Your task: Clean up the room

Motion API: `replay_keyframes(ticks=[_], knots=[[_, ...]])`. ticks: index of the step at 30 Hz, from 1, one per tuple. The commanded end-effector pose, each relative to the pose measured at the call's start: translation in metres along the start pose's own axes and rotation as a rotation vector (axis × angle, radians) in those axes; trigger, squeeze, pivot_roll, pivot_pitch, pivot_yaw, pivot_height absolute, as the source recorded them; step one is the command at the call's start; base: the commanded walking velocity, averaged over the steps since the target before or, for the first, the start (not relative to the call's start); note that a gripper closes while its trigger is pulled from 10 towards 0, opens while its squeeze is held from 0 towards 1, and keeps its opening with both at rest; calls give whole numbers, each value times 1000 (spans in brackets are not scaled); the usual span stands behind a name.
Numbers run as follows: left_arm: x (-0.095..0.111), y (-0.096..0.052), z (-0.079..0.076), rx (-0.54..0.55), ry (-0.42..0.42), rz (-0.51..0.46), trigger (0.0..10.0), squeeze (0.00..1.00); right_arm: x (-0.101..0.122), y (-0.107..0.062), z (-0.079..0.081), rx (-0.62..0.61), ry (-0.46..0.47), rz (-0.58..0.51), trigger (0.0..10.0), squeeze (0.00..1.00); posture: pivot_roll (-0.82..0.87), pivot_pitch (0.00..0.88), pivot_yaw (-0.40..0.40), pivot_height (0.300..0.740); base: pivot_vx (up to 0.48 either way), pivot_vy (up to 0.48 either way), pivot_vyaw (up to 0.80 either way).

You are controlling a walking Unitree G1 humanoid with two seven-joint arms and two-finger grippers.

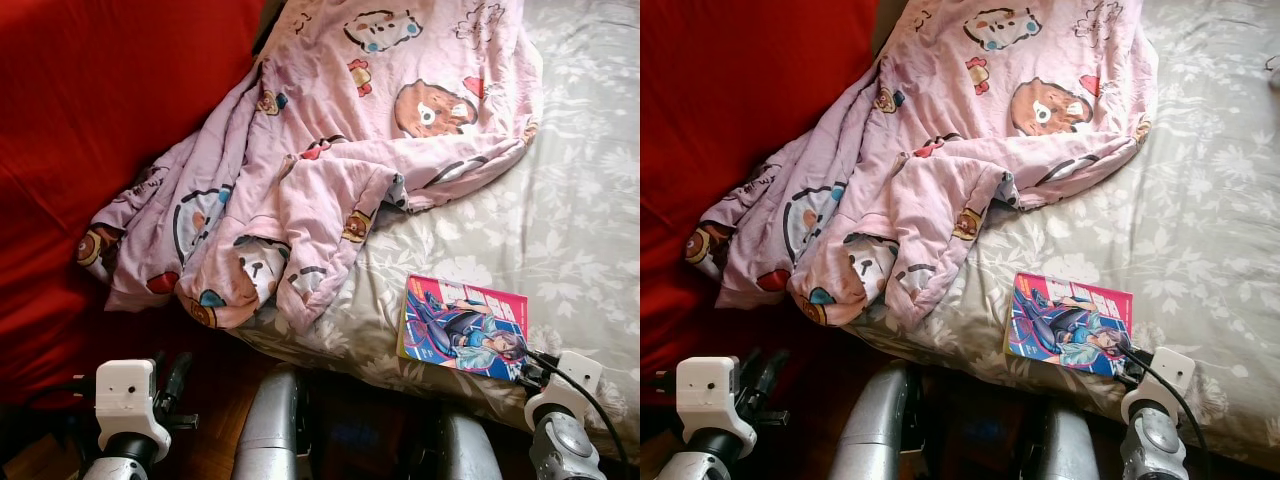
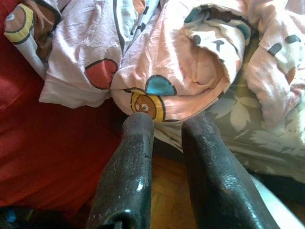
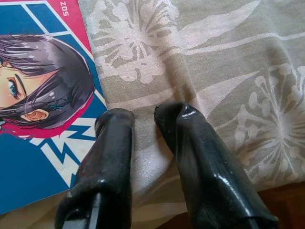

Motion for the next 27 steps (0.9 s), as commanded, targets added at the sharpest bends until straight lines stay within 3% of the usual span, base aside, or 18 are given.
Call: replay_keyframes(ticks=[1, 8, 13, 16, 27], knots=[[-9, -2, 3, 1, 16, 36, 10000, 0, -21, -7, -5, 0, 46, 56, 10000, 0, 228, 313, 84, 618, 0, 0, 0], [-8, 5, 1, 1, 10, 18, 10000, 0, -8, -9, 31, 157, 106, -55, 10000, 0, 206, 288, 74, 618, 0, 0, 0], [-8, 7, -1, 0, 6, 14, 10000, 0, -9, -11, 36, 189, 114, -71, 10000, 0, 201, 282, 71, 618, 0, 0, 0], [-8, 10, -4, -5, -5, 2, 10000, 0, -14, -27, 55, 315, 142, -151, 10000, 0, 188, 274, 64, 618, 0, 0, 0], [-10, 13, -7, -5, -19, -9, 10000, 0, -8, -44, 57, 373, 155, -226, 10000, 0, 174, 263, 50, 618, 0, 0, 0]])
Point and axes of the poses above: a point about 5 cm out from each wrist's last joint towards the gripper, its own y axis pointing out of the wrist towards the gripper, its own x axis along the axis of the wrist's last joint, z = x × y, the point moved 2 cm from there along y, pointing out of the wrist towards the gripper, and after that the axes turned 5 degrees about -y, right-handed, at the moved point
